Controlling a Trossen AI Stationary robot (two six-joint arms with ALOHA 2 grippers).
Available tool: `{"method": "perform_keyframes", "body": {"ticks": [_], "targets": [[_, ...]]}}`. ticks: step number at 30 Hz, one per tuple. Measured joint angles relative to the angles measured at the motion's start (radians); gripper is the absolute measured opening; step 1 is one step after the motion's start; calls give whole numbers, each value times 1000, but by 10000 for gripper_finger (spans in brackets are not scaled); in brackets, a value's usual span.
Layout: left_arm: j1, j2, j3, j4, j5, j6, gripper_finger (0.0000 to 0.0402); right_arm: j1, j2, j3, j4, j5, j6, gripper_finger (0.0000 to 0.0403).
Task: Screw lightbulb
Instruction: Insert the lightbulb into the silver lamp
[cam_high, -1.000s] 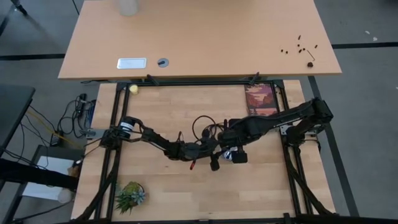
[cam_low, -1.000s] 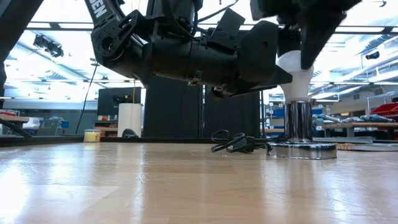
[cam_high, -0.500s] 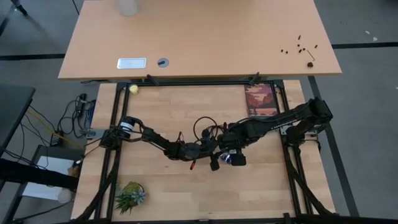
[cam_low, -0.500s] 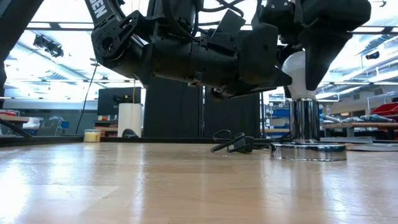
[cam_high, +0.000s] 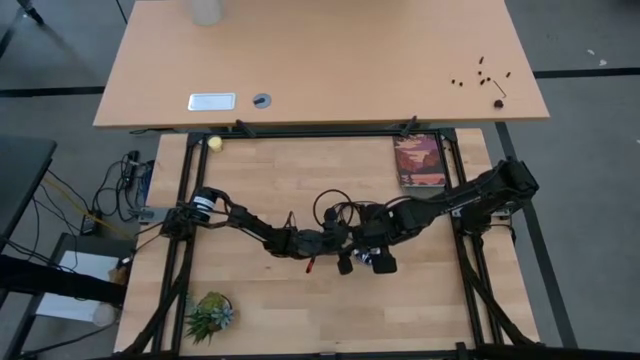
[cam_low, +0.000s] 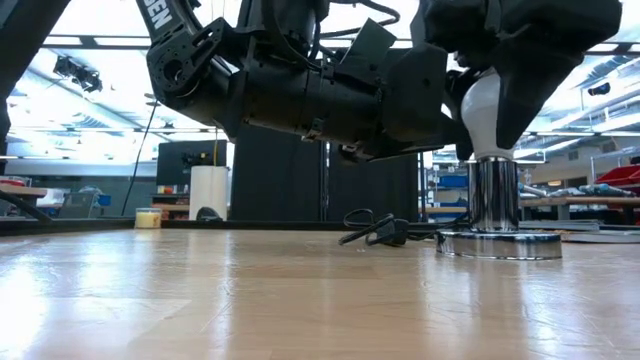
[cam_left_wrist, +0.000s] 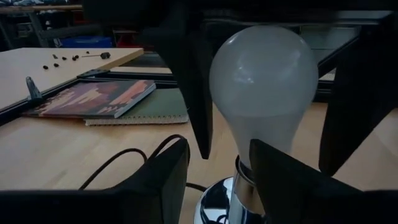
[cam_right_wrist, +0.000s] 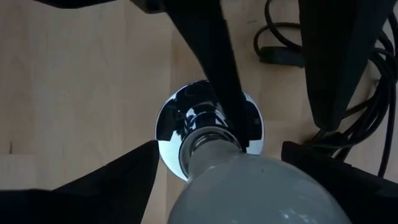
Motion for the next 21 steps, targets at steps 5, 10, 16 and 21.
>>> {"method": "perform_keyframes", "body": {"ticks": [5,10,16,21], "targets": [[-2,0,0,-1,-2,-2,178,7,1,-1,25,14,-28,347],[-3,0,0,-3,-2,-21,178,8,2,-2,28,9,-32,346],[-3,0,0,-8,-2,-21,178,13,3,-2,25,-38,-30,337],[-5,0,0,-11,1,-39,178,15,4,-3,23,-54,-30,293]]}}
